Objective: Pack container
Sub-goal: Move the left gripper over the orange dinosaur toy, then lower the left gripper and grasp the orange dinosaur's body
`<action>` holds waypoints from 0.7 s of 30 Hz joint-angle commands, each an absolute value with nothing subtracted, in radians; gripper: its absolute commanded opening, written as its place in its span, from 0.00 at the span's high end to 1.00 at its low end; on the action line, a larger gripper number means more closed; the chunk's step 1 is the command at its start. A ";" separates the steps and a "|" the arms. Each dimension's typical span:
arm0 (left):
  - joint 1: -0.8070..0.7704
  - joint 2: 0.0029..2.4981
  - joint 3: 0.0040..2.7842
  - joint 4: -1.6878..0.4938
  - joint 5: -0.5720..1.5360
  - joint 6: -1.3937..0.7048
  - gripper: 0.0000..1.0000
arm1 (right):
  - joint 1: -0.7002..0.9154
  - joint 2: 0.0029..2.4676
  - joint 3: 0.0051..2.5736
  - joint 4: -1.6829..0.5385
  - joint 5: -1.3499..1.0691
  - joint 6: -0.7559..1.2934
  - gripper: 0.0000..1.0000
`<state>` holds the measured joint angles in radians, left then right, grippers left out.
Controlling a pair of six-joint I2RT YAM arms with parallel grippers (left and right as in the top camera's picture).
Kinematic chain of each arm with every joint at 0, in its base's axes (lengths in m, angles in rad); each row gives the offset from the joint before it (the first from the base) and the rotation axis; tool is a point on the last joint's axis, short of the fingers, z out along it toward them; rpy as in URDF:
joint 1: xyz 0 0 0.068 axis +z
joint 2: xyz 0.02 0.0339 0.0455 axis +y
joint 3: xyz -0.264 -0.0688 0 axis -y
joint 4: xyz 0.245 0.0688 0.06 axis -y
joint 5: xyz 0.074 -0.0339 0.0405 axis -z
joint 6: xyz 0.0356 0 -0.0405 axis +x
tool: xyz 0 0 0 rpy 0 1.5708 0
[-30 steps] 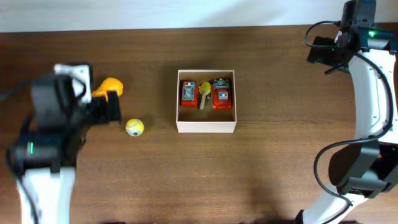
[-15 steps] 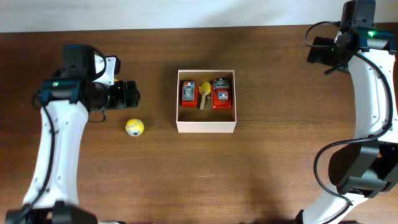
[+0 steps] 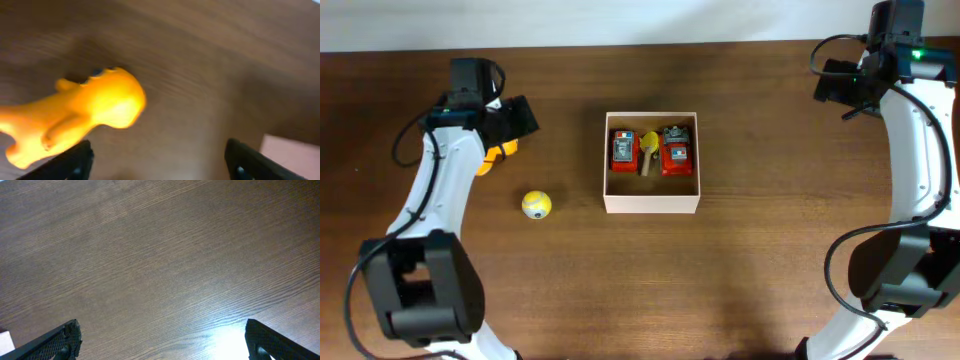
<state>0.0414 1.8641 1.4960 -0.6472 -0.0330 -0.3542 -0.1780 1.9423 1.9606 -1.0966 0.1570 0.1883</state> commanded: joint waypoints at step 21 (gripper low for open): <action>0.138 1.899 1.507 -0.773 -0.293 -0.580 0.36 | -0.182 1.948 1.959 -1.097 0.166 0.199 0.01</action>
<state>0.1146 1.8946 1.4963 -0.7738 -0.2928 -0.5495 -0.1780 1.9423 1.9606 -1.0966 0.1570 0.1879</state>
